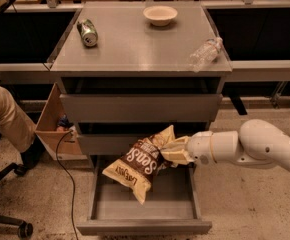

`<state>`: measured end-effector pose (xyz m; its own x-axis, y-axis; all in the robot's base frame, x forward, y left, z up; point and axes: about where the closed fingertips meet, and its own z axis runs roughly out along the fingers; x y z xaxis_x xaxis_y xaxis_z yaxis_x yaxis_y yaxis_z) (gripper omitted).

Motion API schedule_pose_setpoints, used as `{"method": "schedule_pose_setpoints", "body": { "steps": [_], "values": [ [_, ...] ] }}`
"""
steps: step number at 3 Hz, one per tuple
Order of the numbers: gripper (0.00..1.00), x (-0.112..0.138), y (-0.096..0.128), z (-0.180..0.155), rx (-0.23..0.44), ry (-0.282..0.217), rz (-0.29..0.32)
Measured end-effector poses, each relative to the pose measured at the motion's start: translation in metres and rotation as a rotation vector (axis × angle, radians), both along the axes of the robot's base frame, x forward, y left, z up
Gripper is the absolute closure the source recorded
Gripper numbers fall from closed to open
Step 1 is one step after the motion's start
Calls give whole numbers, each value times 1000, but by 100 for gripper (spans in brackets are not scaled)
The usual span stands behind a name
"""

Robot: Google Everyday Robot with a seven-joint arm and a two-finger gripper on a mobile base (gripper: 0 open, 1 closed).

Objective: Place brown chip bag into bottom drawer

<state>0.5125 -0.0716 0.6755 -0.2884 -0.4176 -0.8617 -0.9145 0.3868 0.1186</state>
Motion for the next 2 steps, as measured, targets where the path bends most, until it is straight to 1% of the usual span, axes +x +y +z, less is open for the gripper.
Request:
{"method": "schedule_pose_setpoints", "body": {
  "steps": [1, 2],
  "values": [
    [100, 7, -21, -44, -8, -31, -30],
    [100, 12, -36, -98, -10, -59, -16]
  ]
}}
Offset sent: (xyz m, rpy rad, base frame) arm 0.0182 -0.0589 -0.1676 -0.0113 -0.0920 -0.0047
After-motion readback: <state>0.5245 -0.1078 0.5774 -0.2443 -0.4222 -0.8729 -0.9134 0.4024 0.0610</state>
